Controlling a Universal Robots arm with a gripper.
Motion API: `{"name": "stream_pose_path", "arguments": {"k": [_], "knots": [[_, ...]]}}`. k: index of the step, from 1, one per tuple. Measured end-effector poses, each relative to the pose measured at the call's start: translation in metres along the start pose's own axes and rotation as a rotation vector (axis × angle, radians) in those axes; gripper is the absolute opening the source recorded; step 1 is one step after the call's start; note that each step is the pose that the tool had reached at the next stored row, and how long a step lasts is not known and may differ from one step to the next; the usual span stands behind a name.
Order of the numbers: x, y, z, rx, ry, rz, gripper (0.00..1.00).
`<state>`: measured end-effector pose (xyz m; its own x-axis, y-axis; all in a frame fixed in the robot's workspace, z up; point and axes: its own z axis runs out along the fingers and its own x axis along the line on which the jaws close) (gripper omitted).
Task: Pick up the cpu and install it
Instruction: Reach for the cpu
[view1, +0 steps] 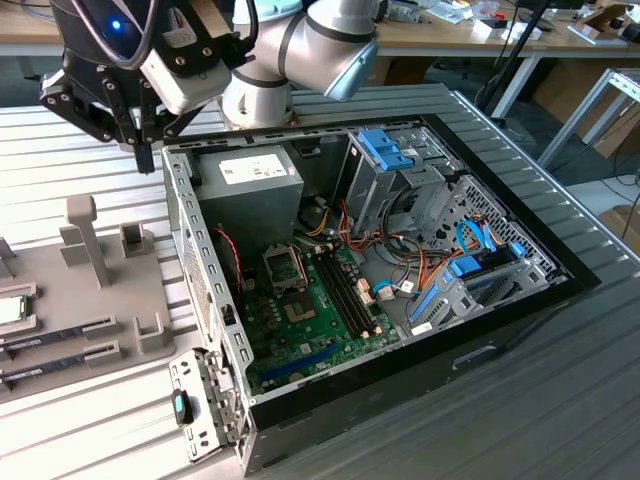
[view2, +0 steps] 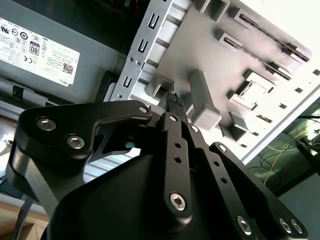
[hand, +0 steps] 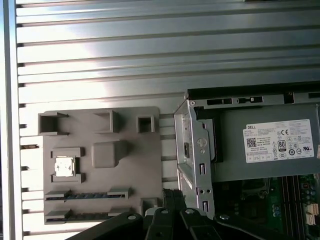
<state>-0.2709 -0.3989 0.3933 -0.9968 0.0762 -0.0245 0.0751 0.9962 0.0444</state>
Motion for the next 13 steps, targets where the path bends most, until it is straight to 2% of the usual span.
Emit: {"name": "stream_pose_path", "arguments": {"k": [13], "knots": [[0.0101,-0.0008,-0.0003,0.0000,0.0000,0.000,0.11]]}}
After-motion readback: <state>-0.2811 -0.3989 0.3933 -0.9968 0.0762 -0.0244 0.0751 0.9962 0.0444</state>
